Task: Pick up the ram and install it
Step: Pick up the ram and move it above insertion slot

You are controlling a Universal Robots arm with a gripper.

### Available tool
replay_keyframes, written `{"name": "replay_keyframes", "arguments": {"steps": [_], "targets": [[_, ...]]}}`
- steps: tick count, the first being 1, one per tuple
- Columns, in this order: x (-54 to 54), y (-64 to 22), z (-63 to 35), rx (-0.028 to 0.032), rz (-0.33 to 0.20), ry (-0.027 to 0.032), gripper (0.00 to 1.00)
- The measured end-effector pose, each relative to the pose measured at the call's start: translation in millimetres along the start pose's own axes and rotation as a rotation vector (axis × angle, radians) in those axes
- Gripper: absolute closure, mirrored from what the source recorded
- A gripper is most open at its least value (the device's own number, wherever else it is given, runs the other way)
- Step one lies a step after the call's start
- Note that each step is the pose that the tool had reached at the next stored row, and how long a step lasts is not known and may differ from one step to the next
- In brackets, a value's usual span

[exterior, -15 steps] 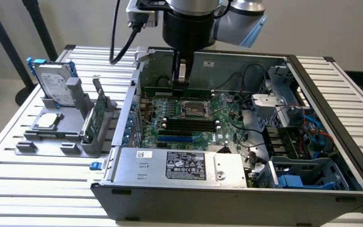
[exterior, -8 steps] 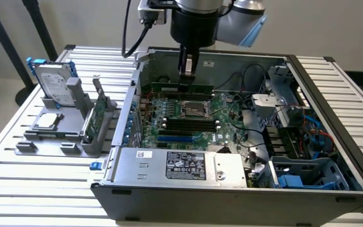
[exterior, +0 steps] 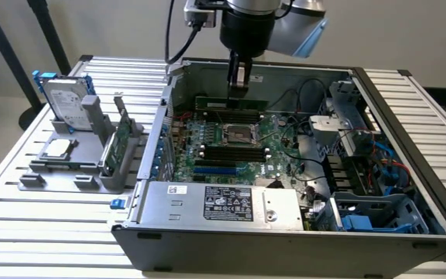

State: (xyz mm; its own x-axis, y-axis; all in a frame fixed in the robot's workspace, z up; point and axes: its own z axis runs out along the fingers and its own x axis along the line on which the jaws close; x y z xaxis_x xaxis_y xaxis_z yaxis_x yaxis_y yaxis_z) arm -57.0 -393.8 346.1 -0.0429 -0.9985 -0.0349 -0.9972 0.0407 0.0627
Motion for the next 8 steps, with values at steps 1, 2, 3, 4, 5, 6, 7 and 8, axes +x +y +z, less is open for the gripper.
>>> {"name": "replay_keyframes", "arguments": {"steps": [1,2,3,4,5,6,7,8], "targets": [[-2.1,-1.9,0.9,0.0001,0.000,0.0028,0.86],[-3.9,-3.6,1.9,0.0002,0.000,0.0056,0.86],[-5.3,-5.1,3.1,0.0004,0.001,0.0084,0.86],[-6.1,-6.0,4.1,0.0005,0.004,0.0102,0.86],[-6.6,-6.9,5.2,0.0007,0.008,0.0115,0.86],[-6.8,-7.6,6.3,0.0010,0.013,0.0122,0.86],[-7.0,-8.3,7.3,0.0011,0.019,0.0128,0.86],[-7.1,-8.9,8.3,0.0013,0.025,0.0133,0.86]]}}
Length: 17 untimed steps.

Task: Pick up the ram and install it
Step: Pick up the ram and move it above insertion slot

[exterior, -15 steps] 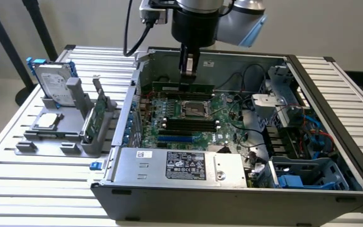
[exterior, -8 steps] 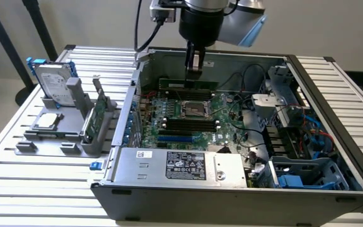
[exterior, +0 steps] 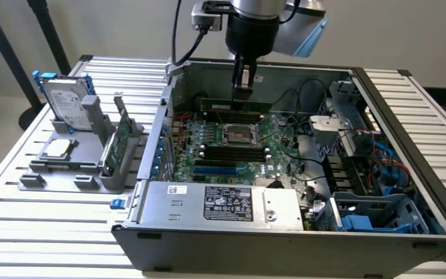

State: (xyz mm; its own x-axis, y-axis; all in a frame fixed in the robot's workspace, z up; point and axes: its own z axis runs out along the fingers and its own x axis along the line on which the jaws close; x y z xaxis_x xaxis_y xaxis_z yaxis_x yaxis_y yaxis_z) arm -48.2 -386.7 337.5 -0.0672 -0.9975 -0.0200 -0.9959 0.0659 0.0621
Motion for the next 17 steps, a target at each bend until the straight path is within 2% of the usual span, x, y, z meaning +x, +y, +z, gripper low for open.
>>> {"name": "replay_keyframes", "arguments": {"steps": [3,6,8,12,15,16,17], "targets": [[-0.5,-1.4,3.1,0.0012,0.019,0.0014,0.86],[-1.0,-1.9,5.7,0.0068,0.024,0.0033,0.86],[-1.3,-2.1,7.2,0.0128,0.025,0.0049,0.86],[-1.6,-2.2,10.3,0.0302,0.025,0.0082,0.86],[-1.7,-2.4,12.8,0.0409,0.026,0.0088,0.86],[-1.6,-2.4,13.4,0.0441,0.027,0.0087,0.86],[-1.7,-2.4,13.5,0.0442,0.027,0.0088,0.86]]}}
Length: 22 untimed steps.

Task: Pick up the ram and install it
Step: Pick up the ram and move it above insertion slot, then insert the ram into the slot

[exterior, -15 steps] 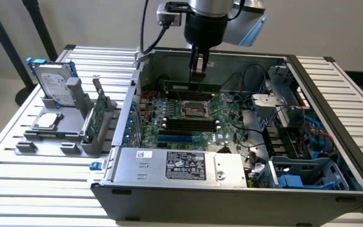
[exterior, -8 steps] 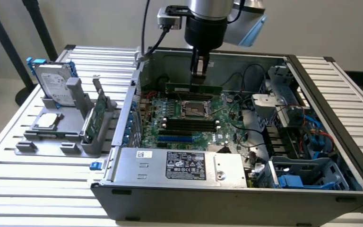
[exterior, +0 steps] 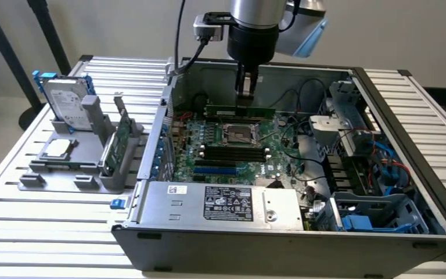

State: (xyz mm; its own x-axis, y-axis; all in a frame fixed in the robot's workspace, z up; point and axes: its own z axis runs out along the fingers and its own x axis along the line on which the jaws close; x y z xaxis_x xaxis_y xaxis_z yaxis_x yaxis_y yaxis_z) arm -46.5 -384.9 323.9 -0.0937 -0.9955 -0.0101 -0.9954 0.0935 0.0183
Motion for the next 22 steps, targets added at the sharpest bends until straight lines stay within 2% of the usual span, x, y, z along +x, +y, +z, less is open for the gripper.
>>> {"name": "replay_keyframes", "arguments": {"steps": [14,16,22], "targets": [[0.0,0.0,0.2,0.0001,0.000,0.0006,0.86],[0.0,0.0,2.5,0.0004,0.000,0.0033,0.86],[0.2,0.1,13.4,0.0005,0.001,0.0039,0.86]]}}
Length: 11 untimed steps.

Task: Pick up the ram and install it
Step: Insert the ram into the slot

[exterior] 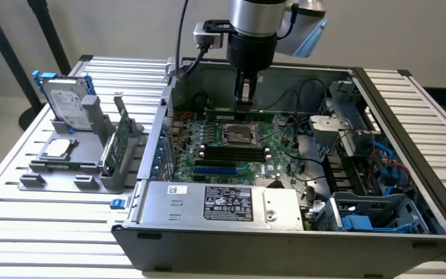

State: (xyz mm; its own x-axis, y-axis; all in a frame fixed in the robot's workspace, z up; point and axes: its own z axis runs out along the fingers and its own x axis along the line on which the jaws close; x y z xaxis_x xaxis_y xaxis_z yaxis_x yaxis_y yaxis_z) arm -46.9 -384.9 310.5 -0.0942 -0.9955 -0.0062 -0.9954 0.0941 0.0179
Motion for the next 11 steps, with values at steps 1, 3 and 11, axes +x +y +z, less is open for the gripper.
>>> {"name": "replay_keyframes", "arguments": {"steps": [1,3,11], "targets": [[0.0,0.1,1.8,0.0000,0.000,0.0000,0.86],[0.1,0.4,5.4,0.0000,0.000,-0.0001,0.86],[0.4,2.3,20.1,0.0000,0.004,-0.0001,0.86]]}}
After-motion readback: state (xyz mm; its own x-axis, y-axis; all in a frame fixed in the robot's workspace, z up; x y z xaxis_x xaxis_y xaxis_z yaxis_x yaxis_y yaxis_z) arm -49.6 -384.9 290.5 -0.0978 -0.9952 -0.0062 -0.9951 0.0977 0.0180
